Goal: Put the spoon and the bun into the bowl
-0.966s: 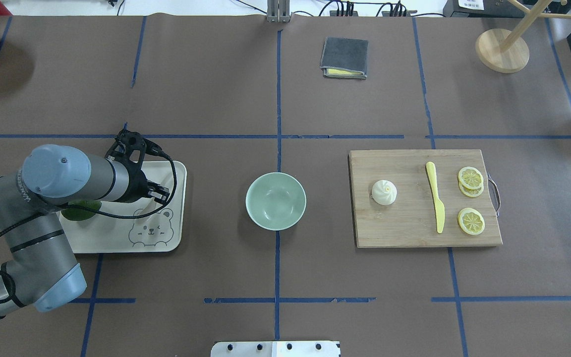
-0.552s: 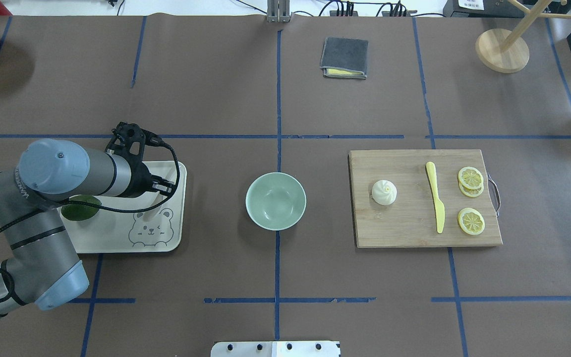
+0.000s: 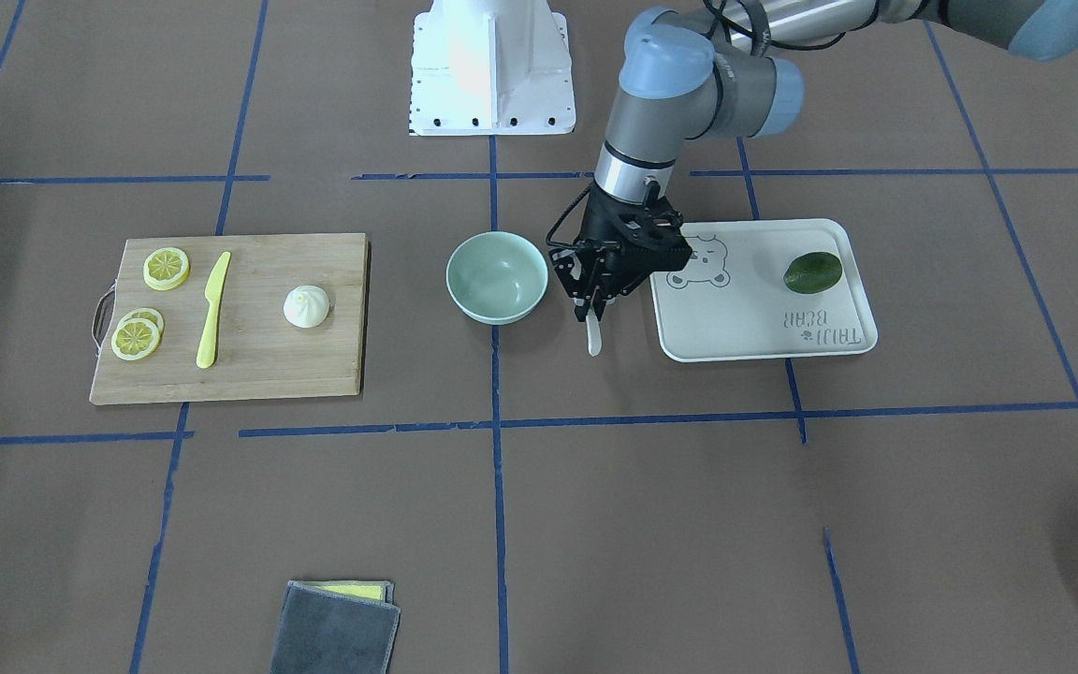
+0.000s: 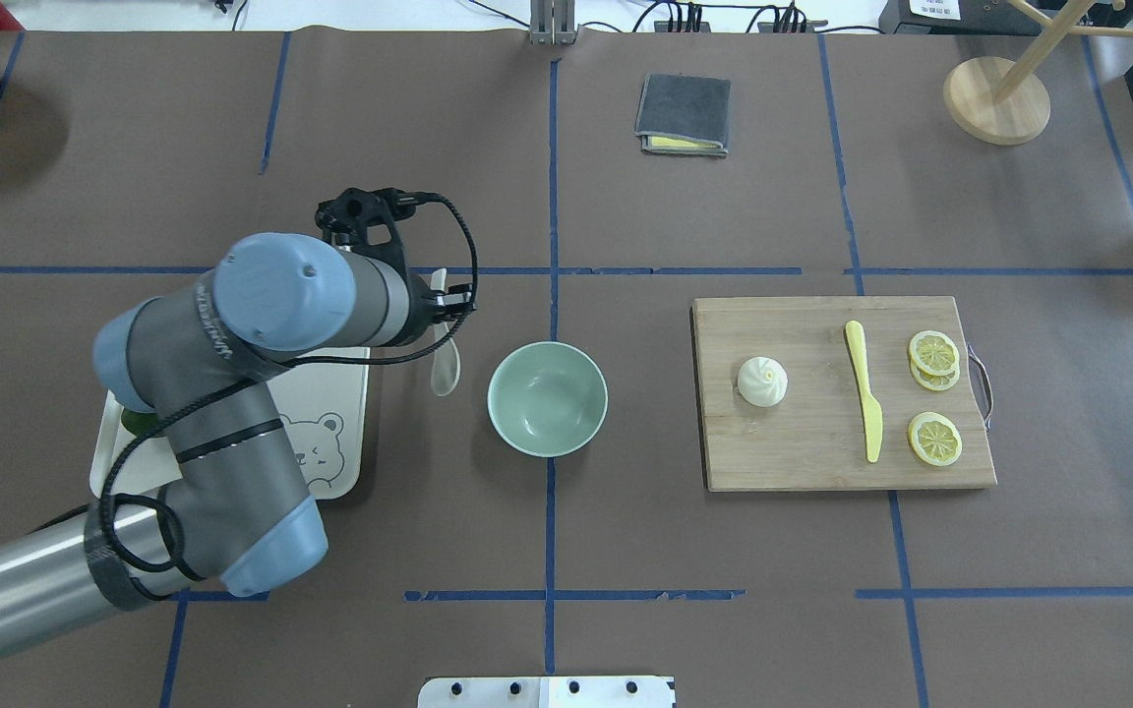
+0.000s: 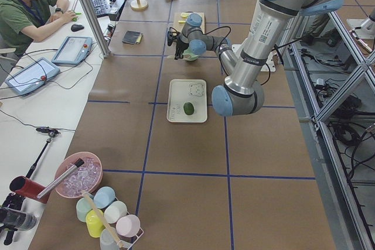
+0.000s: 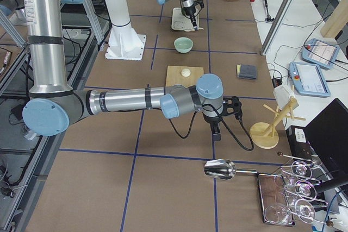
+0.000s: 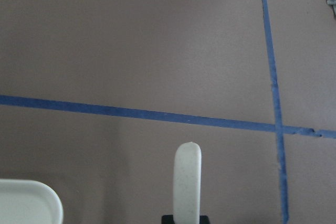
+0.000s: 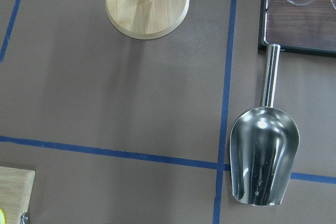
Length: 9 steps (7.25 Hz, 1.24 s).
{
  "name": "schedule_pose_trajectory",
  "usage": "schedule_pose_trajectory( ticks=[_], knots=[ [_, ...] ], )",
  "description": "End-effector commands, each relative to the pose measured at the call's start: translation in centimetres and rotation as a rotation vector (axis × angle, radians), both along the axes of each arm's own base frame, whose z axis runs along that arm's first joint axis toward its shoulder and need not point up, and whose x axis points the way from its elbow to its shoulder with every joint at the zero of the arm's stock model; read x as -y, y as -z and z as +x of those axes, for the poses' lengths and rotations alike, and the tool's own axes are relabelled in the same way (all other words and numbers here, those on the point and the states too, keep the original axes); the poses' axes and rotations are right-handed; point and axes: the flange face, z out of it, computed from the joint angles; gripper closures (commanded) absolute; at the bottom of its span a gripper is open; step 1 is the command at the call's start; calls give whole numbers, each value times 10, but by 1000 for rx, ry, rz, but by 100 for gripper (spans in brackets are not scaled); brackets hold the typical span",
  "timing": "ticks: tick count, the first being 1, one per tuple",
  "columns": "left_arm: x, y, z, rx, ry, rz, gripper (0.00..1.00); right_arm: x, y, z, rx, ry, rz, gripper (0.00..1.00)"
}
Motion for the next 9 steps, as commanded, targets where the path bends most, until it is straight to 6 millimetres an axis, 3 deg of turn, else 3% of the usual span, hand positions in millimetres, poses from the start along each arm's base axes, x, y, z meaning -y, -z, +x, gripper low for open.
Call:
schedule_pose_trajectory(
  ticks=[1,2,4,5,6,8,9],
  knots=[
    [-39,43,65,-12,56,-80,100,0,0,0,0,0,0,0],
    [-49,41,77,-5,50,-83,100,0,0,0,0,0,0,0],
    [-55,36,81,2,34,-79,95,0,0,0,1,1,0,0],
    [-56,37,80,1,29,-71,66,0,0,0,1,1,0,0],
    [-57,36,78,20,-2,-32,1,0,0,0,1,1,0,0],
    [-50,51,59,39,-60,78,0,0,0,0,1,1,-1,0],
    [-30,37,19,84,-116,178,0,0,1,-3,4,7,1,0]
  ],
)
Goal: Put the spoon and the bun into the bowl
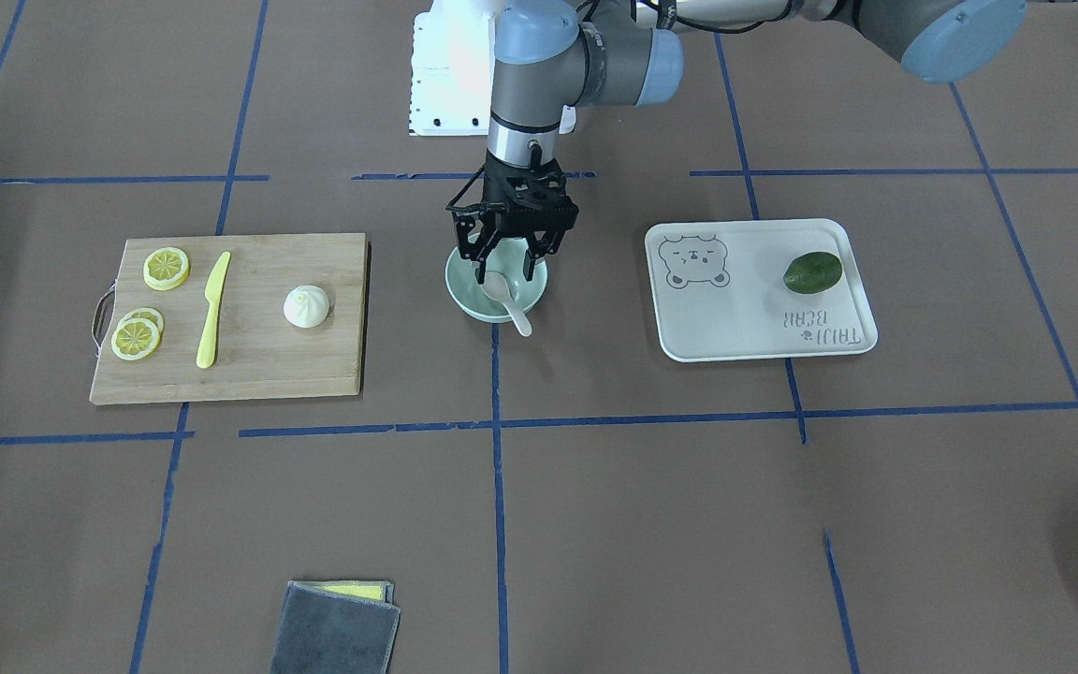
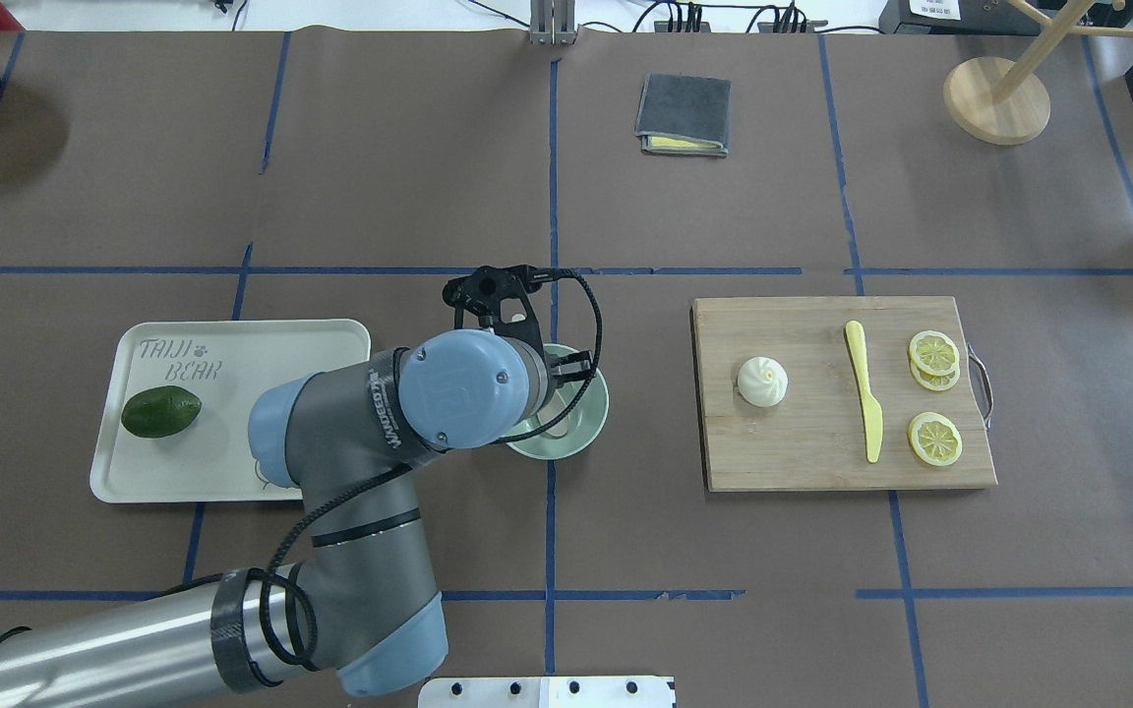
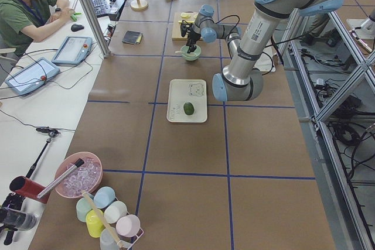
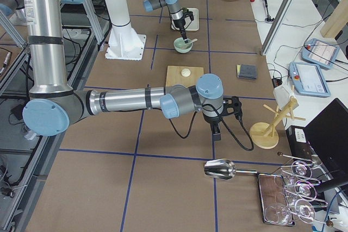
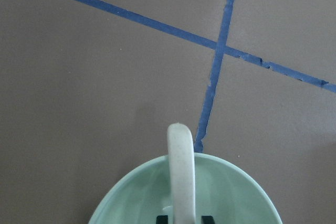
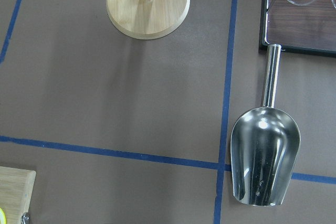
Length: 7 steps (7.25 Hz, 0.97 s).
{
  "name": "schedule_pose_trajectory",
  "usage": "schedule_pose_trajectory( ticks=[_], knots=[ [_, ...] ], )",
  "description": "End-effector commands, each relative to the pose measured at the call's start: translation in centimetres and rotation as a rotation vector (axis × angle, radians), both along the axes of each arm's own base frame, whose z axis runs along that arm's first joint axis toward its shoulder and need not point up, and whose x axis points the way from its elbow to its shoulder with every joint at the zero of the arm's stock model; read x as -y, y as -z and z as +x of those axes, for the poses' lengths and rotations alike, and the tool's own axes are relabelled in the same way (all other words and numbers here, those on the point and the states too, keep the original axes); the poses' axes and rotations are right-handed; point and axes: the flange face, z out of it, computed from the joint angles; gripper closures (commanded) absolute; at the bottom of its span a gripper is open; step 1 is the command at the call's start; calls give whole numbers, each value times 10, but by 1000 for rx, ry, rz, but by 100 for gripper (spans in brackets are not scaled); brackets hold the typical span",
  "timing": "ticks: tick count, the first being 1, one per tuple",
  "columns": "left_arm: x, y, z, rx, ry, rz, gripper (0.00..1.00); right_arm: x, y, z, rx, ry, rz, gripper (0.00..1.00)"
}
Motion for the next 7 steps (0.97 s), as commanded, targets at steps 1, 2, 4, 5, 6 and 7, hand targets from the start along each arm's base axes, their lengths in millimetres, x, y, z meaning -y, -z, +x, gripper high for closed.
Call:
schedule_pose_trajectory(
  ticks=[1,2,4,5,6,7],
  knots=[
    [45,-35,-86,99,-167,191,0,0,5,-6,11,16,15,0],
    [72,-57,-137,181,-216,305,0,0,10,-11,16,24,24,0],
    [136,-108,-241,352,-336,472,0,3,35,-33,23,67,124,0],
    [164,-134,-300,375,-375,476,0,1,46,-46,65,92,183,0],
    [174,-186,-355,273,-423,341,0,-2,59,-50,119,88,196,0],
    [175,-228,-407,203,-414,229,0,-6,76,-57,146,78,193,0]
  ],
)
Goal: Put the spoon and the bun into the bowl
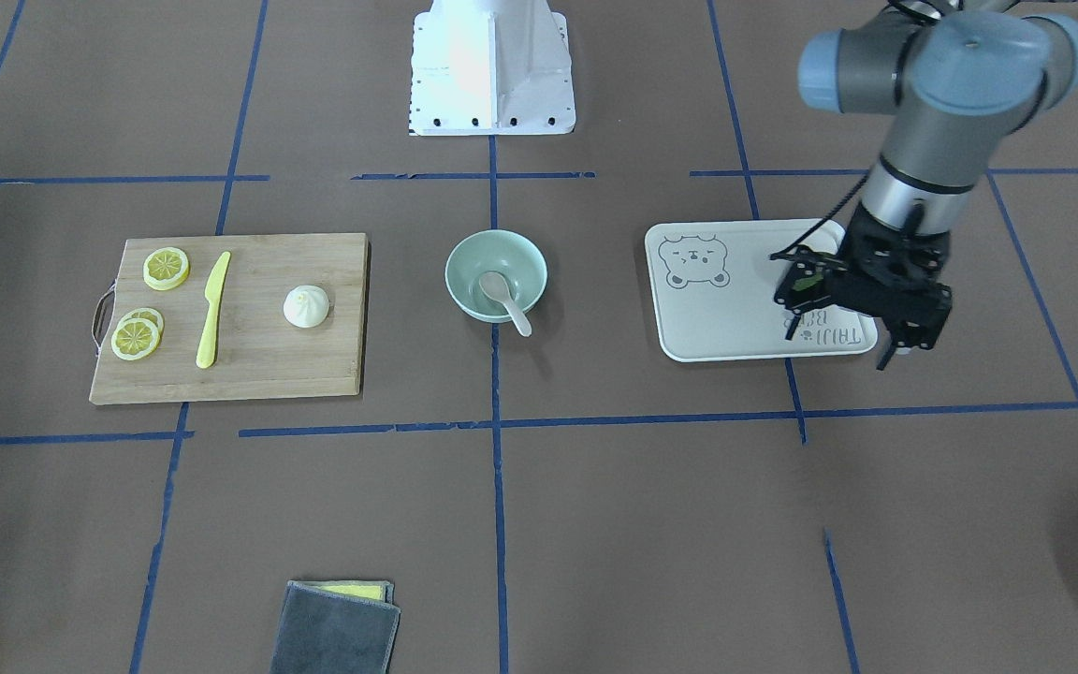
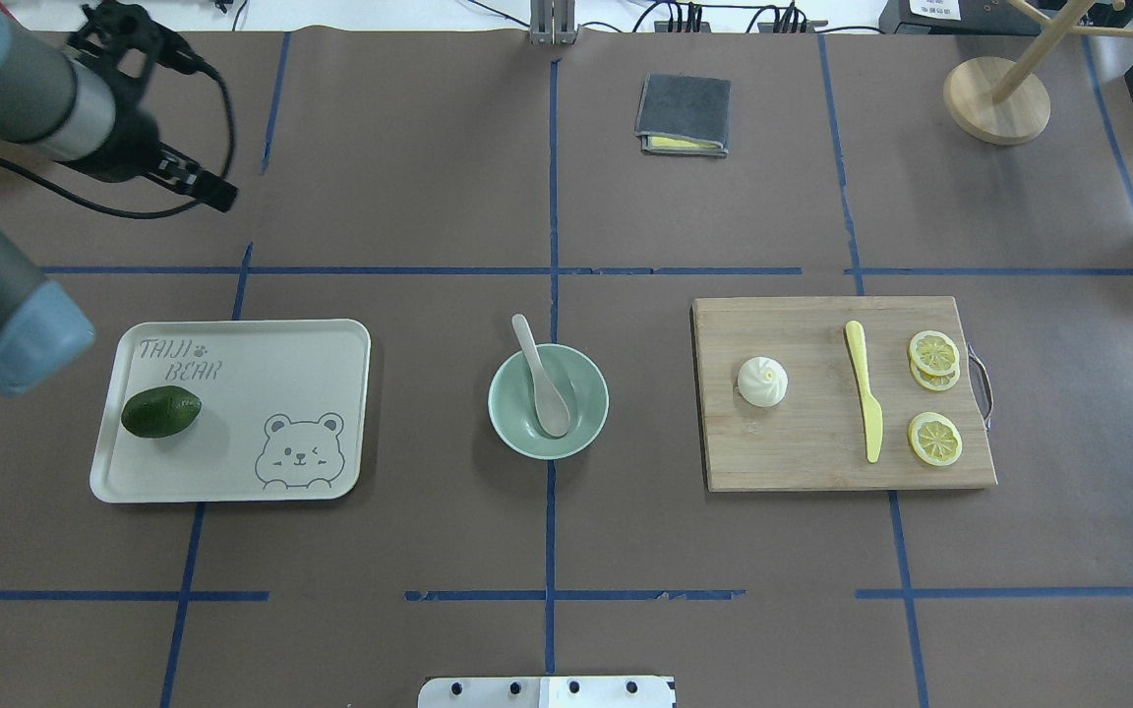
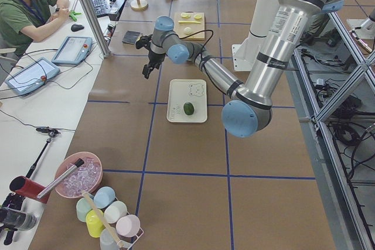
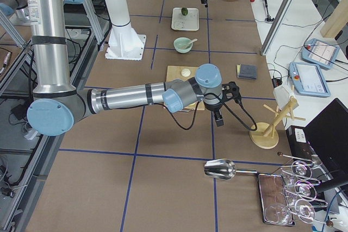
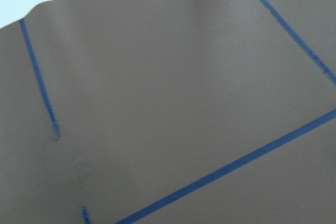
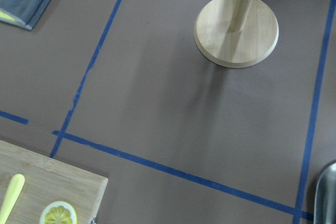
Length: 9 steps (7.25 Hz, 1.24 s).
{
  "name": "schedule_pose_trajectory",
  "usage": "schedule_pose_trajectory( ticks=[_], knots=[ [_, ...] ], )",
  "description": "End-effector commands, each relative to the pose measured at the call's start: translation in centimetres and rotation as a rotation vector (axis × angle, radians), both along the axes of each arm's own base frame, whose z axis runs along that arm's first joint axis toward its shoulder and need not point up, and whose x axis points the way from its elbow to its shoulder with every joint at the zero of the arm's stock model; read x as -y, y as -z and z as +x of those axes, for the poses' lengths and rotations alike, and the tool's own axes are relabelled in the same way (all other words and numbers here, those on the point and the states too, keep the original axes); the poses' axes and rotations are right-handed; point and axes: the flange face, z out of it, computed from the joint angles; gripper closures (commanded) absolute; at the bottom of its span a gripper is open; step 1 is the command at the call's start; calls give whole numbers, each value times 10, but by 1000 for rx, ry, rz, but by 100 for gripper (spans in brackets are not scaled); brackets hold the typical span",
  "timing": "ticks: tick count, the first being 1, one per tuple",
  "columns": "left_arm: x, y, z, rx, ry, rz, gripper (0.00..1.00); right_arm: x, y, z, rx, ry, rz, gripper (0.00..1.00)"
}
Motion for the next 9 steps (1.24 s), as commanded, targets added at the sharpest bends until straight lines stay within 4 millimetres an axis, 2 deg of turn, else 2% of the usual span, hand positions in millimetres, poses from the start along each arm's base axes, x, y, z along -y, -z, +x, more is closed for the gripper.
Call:
schedule_pose_trajectory(
  ticks=[1,2,3,4,5,6,7,8,9],
  knots=[
    [8,-115,-138,-99,61,-292,0,-9,36,-30,46,34,28,0],
    [-9,-155,-180,-73,-4,-228,0,-9,49,-54,56,67,30,0],
    [-13,-188,-233,-45,17,-223,0,-13,70,-85,80,87,8,0],
    [-29,-227,-275,-32,34,-234,0,-11,95,-120,115,98,-41,0],
    [-54,-252,-299,-24,38,-243,0,-17,126,-166,127,111,-117,0],
    [-76,-269,-308,-27,58,-274,0,-30,150,-199,90,128,-128,0],
    [-80,-279,-307,-26,61,-292,0,-46,157,-246,1,123,-92,0],
    [-79,-274,-307,-25,62,-287,0,-59,166,-294,-29,73,-100,0],
    [-81,-274,-307,-24,62,-287,0,-74,193,-342,-14,52,-118,0]
  ],
)
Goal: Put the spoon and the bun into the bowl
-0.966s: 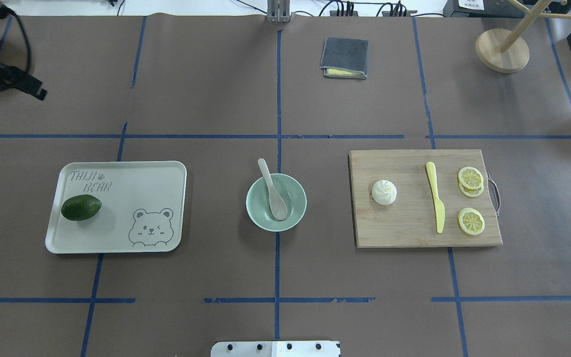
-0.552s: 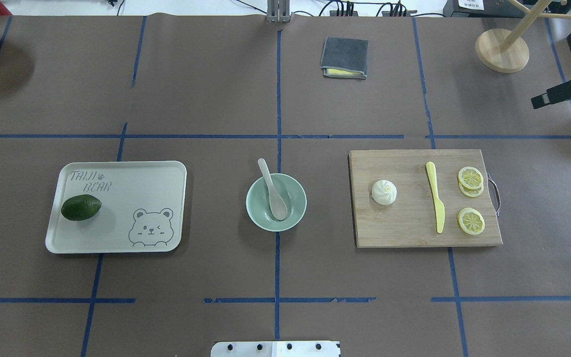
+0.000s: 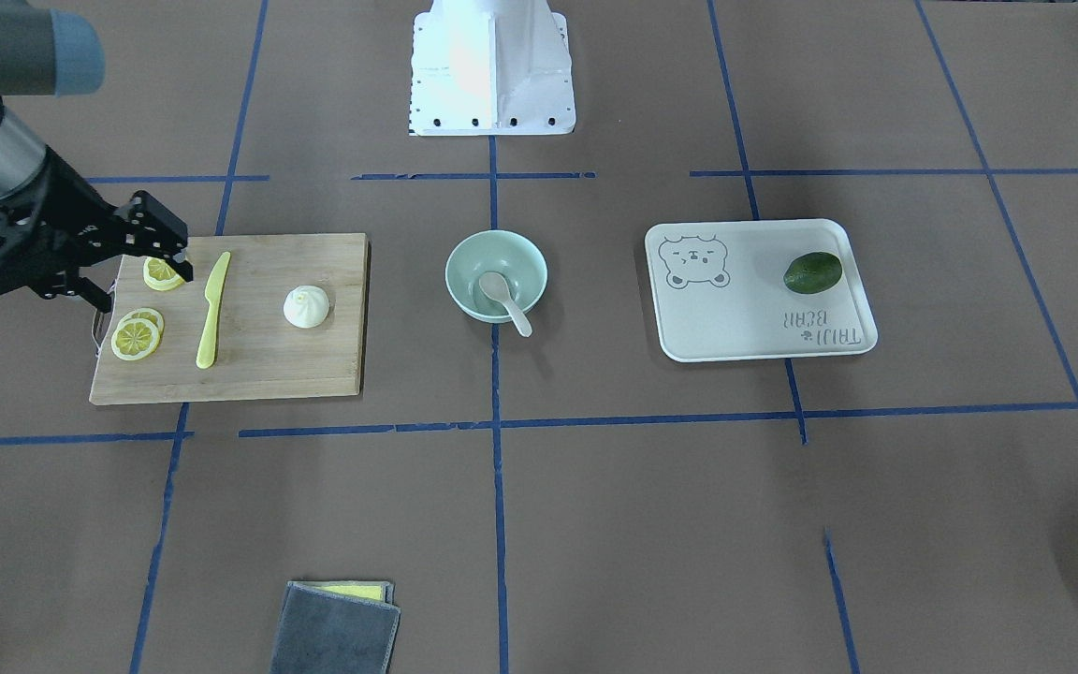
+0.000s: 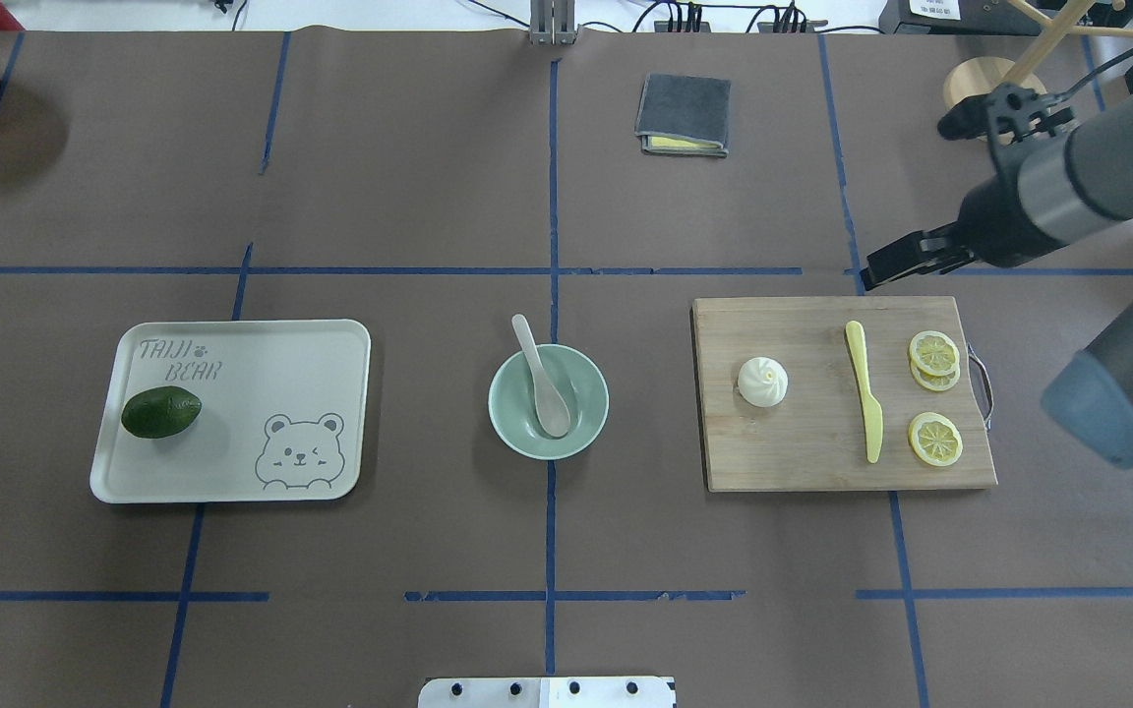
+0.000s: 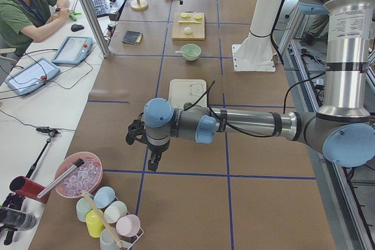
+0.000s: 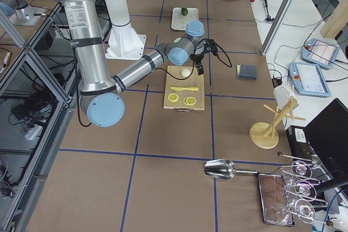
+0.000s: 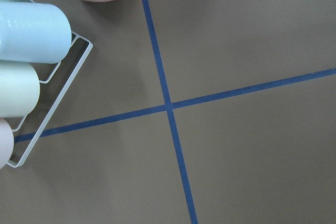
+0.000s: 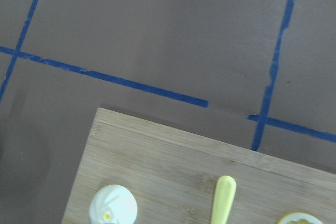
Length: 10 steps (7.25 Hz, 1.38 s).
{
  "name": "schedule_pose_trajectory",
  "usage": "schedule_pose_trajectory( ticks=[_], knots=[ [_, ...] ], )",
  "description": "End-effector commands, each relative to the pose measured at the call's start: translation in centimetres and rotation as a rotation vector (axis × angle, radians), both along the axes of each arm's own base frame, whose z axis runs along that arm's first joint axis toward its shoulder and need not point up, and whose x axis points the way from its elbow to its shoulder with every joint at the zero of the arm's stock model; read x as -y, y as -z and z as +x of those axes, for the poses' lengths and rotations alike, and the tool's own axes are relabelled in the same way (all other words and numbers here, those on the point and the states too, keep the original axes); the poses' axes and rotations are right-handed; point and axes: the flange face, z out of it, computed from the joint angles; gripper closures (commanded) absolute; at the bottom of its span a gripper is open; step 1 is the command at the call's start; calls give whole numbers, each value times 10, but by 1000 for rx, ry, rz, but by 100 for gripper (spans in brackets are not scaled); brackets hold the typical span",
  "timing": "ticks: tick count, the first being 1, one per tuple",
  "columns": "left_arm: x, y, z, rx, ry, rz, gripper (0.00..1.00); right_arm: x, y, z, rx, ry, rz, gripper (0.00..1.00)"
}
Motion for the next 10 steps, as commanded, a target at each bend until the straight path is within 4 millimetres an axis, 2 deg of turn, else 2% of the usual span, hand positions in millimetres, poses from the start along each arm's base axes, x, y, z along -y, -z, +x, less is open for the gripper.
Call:
schedule_pose_trajectory(
  ticks=[1,2,3,4,6,8,10],
  knots=[
    [-3,0,-1,-1,3,0,0,-42,28,-112,-54,-67,14,0],
    [-3,-1,0,-1,1,-2,0,-41,22,-141,-85,-77,14,1],
    [-4,0,-1,-3,3,-3,0,-44,11,-173,-123,-89,5,8],
    [-4,-2,0,-3,1,-5,0,-40,4,-183,-145,-94,4,8],
    [-3,-1,-1,-3,2,-2,0,-38,4,-171,-145,-96,2,11],
    [-3,0,0,-3,0,1,0,-38,1,-168,-177,-92,-14,13],
    [-3,1,0,-3,0,4,0,-41,-11,-167,-197,-90,-23,18]
  ],
)
